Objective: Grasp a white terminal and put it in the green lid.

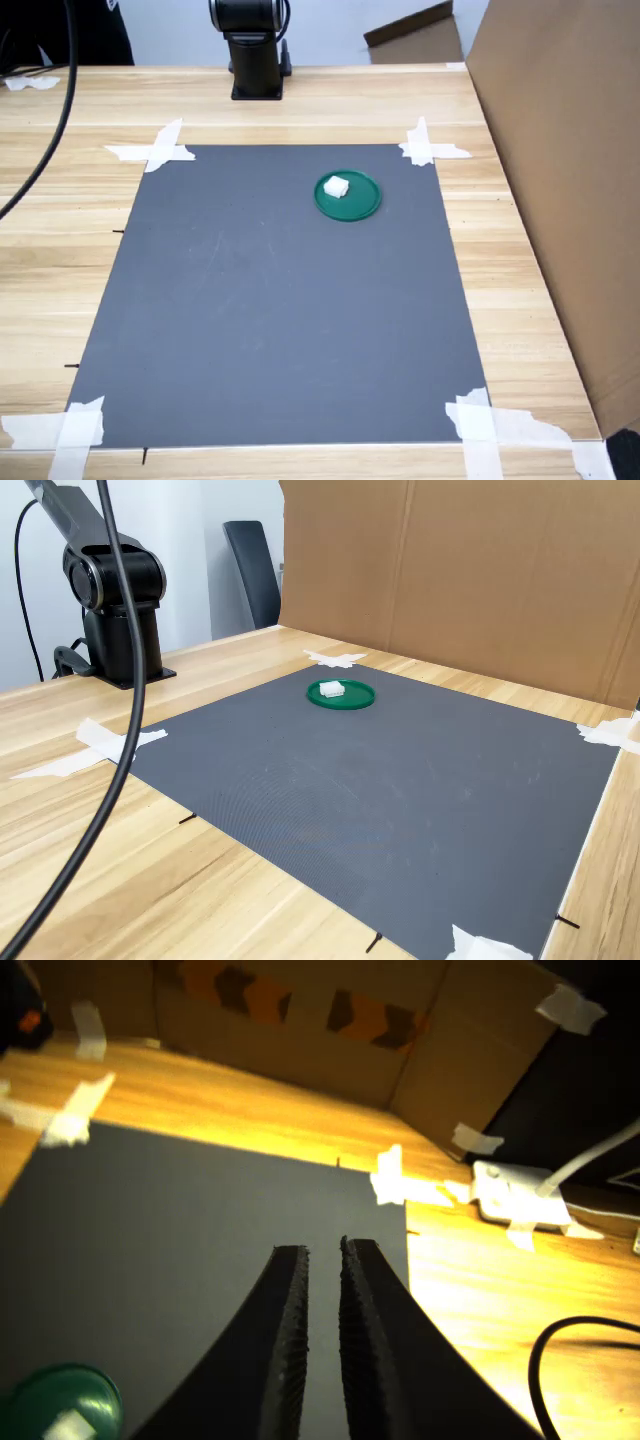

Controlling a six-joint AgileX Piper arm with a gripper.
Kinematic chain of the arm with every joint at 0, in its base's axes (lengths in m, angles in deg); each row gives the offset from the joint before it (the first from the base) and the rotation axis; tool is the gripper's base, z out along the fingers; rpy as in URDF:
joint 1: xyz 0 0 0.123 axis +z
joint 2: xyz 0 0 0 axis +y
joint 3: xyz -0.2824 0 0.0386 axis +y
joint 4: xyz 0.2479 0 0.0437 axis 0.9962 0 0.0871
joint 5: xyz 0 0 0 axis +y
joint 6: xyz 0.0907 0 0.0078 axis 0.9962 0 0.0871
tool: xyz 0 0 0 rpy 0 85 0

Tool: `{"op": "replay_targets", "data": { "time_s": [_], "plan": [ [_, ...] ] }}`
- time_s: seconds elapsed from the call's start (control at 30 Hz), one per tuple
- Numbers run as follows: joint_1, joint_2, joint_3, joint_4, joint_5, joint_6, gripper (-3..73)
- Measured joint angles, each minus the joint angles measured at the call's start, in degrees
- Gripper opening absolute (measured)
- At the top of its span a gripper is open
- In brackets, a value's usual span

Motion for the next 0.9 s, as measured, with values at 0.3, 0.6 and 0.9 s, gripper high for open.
{"op": "replay_targets", "data": {
  "time_s": [0.3, 0.6, 0.9],
  "plan": [
    [0.0, -14.9, 5.4, -12.3, -0.3, 30.4, 6.3],
    [0.0, -29.8, 24.2, -13.6, -0.2, 25.5, 6.3],
    [0.0, -31.7, 38.7, -8.4, -4.2, 20.3, 6.3]
  ]
}}
